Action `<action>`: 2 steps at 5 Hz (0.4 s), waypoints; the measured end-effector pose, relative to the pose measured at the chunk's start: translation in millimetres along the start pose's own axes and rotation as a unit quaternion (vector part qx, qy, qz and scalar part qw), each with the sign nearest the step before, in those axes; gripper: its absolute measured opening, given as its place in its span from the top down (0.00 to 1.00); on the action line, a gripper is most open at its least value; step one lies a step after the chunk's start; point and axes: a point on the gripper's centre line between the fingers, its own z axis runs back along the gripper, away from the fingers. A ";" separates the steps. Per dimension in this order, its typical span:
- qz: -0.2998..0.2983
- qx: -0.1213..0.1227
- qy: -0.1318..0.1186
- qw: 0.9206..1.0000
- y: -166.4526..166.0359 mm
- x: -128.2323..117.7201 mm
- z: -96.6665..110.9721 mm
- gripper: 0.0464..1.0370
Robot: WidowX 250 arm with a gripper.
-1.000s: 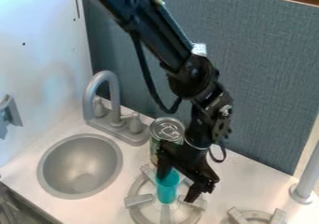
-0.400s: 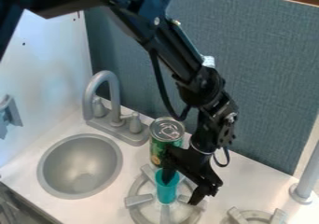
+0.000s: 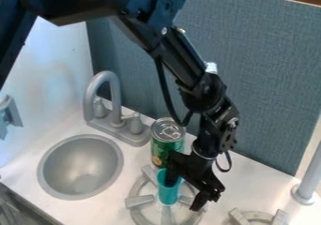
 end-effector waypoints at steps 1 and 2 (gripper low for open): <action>0.001 0.005 0.005 1.000 1.6 -4.0 -2.6 0.40; 0.012 0.016 0.018 1.000 8.4 -9.6 -4.6 0.67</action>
